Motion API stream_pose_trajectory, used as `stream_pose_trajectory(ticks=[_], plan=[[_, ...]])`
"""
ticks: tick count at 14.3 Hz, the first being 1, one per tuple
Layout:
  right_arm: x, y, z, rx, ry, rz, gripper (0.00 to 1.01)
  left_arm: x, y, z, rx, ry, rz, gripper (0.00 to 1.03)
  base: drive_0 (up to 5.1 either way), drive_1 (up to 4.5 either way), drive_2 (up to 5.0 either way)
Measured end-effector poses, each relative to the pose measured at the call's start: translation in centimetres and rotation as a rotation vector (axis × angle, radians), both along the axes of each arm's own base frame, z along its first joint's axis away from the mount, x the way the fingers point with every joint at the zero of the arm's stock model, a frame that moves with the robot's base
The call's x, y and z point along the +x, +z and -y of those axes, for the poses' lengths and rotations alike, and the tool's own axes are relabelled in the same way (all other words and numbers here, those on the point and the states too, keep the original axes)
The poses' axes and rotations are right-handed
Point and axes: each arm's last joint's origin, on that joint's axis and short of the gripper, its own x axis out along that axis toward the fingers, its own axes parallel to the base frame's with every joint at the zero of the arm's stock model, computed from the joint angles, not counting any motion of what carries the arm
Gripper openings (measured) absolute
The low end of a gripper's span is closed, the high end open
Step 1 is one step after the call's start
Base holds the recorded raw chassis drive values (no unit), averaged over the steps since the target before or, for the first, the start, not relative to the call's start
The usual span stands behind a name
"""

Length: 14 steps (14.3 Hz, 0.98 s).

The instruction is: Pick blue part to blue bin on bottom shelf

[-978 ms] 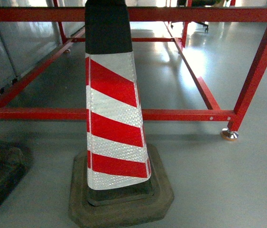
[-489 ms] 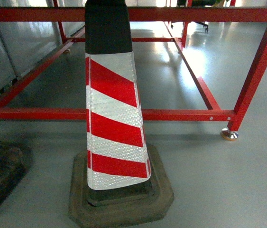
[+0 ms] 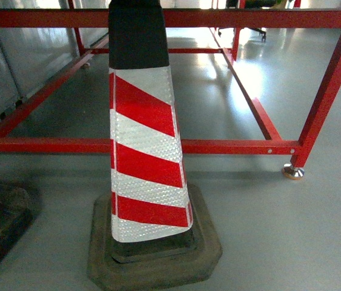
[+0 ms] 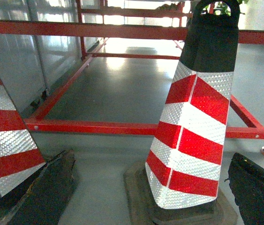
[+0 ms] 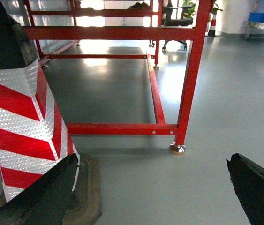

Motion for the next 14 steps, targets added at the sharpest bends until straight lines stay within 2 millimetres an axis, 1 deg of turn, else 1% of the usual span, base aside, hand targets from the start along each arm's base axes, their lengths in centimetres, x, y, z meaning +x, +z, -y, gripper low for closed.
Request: stream_pose_trajectory(ticks=[14], plan=[[0.0, -0.01, 0.0, -0.001, 0.002, -0.001, 0.98, 0.0, -0.01, 0.0, 0.0, 0.001, -0.002, 0.98, 0.0, 0.0, 0.0]])
